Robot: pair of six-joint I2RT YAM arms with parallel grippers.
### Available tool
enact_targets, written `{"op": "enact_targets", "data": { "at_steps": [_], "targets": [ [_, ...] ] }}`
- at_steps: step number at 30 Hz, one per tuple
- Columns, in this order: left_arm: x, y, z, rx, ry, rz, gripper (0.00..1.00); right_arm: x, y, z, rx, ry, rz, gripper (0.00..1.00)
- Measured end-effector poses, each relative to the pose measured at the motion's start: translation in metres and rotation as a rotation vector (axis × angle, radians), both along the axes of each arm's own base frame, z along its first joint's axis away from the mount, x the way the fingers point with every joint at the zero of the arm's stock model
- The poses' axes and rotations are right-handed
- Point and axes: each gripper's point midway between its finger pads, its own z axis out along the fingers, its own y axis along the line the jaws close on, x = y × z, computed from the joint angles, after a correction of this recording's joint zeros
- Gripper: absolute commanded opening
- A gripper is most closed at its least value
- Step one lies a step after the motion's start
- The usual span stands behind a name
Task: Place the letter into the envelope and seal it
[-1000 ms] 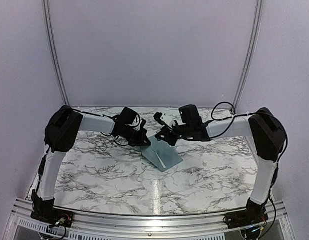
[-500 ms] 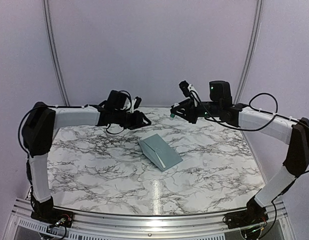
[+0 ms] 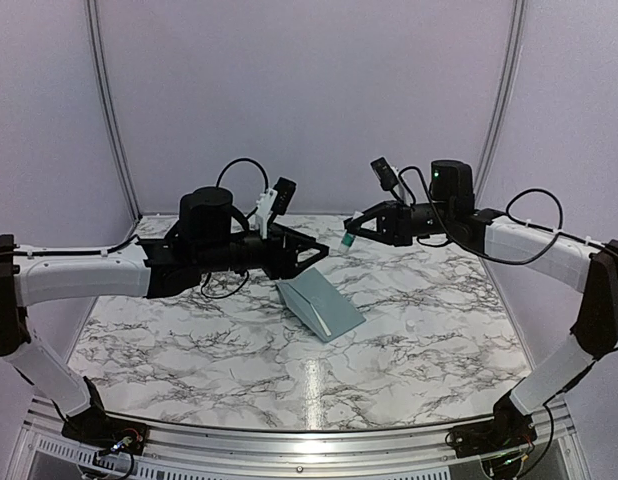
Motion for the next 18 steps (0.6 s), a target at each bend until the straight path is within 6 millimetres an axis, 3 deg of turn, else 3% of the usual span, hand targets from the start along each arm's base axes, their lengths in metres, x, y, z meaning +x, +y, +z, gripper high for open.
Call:
{"op": "enact_targets", "data": {
  "at_steps": [3,13,18],
  "targets": [
    [-0.008,-0.007,-0.007,0.019,-0.017,-0.021,0.57,-0.009,0.001,0.000,0.032,0.065,0.054,0.04],
    [0.002,-0.030,-0.039,0.065,0.004,-0.046,0.57,-0.016,0.002,-0.007,0.053,0.157,0.101,0.05],
    [0.003,-0.045,-0.037,0.051,0.010,-0.097,0.51,-0.015,0.001,-0.009,0.053,0.164,0.095,0.05]
  ]
}}
